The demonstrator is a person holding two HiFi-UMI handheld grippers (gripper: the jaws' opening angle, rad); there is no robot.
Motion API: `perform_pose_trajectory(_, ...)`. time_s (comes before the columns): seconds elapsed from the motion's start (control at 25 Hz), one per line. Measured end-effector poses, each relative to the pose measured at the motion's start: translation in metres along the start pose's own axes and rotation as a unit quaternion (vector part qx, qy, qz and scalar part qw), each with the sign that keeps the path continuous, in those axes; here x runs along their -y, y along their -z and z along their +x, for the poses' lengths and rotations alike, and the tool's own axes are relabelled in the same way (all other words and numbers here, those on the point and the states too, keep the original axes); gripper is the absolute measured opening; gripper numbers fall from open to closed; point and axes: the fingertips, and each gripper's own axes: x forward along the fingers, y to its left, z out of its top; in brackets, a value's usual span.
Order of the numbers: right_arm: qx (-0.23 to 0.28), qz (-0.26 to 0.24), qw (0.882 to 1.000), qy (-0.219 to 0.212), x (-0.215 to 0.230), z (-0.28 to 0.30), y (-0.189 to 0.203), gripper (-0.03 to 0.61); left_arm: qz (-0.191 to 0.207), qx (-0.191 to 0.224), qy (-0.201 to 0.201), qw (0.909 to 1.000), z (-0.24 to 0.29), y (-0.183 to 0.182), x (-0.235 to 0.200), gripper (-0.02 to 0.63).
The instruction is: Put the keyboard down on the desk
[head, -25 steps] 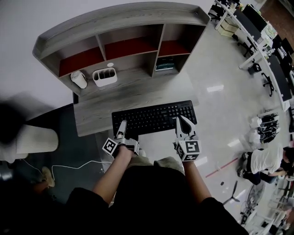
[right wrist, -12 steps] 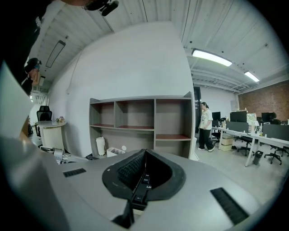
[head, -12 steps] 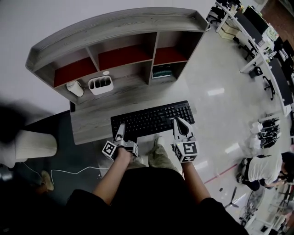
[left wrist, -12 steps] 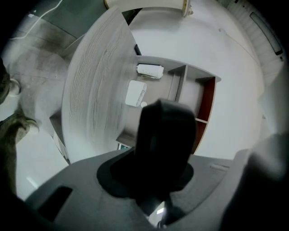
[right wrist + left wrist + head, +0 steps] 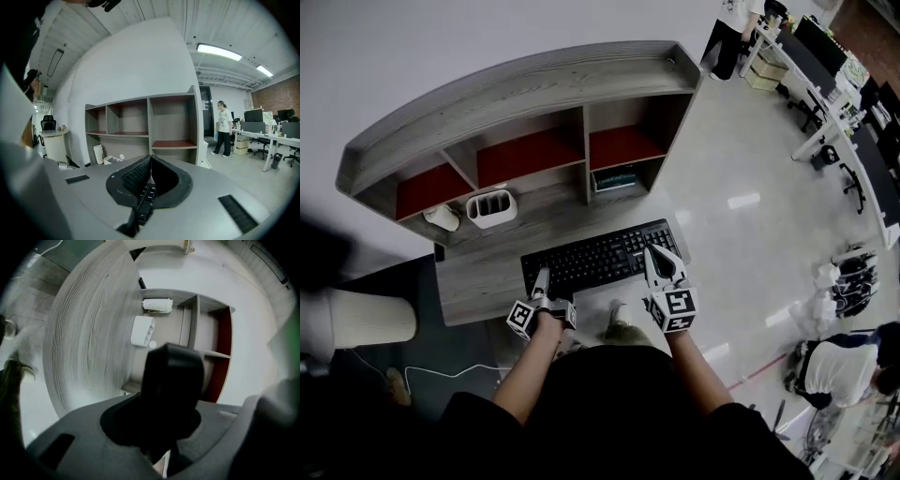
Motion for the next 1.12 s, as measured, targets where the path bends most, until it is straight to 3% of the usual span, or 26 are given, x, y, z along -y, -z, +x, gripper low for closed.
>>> perform_pose_trajectory(0.48, -0.044, 0.016, 0.996, -0.07, 0.046, 0.063, 0.025, 0.014, 0.021, 0.016, -0.001, 0.9997, 0.065, 0.012, -0.056, 0.109)
perform_pose_trajectory(0.84, -0.088, -0.001, 0.994, -0.067, 0.071, 0.085, 0.053, 0.014, 0.05, 0.036, -0.032, 0.9976, 0.093, 0.009, -0.094, 0.109)
perform_pose_trajectory(1.12, -0.112, 0.013, 0.991, -0.078, 0.072, 0.09, 0.071, 0.014, 0.058, 0.048, -0.059, 0.9954, 0.097, -0.001, -0.116, 0.112)
